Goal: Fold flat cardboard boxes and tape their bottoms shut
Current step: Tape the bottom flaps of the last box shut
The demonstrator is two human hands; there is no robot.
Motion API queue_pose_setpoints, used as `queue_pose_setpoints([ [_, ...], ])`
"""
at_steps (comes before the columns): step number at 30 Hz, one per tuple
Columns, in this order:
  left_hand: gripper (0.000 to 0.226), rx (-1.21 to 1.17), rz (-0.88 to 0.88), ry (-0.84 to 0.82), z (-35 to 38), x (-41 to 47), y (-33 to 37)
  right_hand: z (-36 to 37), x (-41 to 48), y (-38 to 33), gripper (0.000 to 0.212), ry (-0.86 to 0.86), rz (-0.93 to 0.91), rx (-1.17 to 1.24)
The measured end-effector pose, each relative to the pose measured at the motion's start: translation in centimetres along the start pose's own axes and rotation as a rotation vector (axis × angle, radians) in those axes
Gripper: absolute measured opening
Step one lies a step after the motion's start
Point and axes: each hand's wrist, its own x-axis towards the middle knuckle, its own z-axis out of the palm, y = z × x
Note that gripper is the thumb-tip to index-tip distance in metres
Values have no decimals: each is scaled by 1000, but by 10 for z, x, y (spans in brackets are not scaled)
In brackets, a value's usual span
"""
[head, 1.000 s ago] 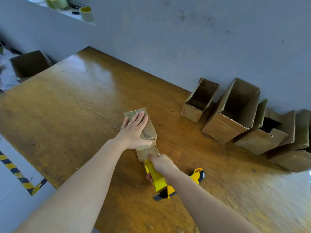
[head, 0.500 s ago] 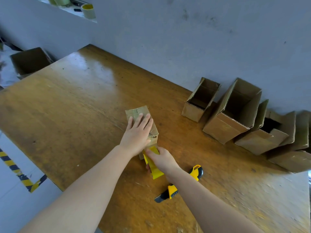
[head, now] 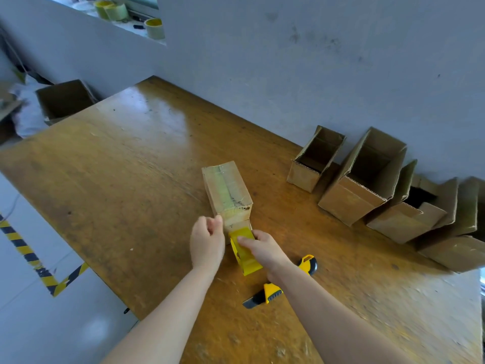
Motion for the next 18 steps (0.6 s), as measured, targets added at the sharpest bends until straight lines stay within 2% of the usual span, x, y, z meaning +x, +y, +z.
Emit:
queue_pose_setpoints([
  [3,26,-177,-260,-254,7,-9,0,-2,-1,1,18,-15,-6,-35],
  [5,20,-318,-399,-291,8,-9,4,-4,-2,0,17,-24,-26,-107],
  [7,13,-430,-491,-312,7,-6,8,-12,-2,-1,21,40,-102,-243],
  [9,9,-523,-568,-343,5,-4,11,-28,-2,0,27,135,-208,-509],
  [10,10,-556,-600,-351,4,-3,12,-37,-3,3,30,131,-236,-699],
  [14,23,-594,-661,-360,3,-4,16,-60,-10,28,50,-133,-194,-1459],
  [16,24,-607,-666,-357,2,-5,17,-62,-10,42,56,-132,-245,-1613],
  [18,23,-602,-660,-354,1,-6,19,-63,-9,48,51,-54,-310,-1634],
])
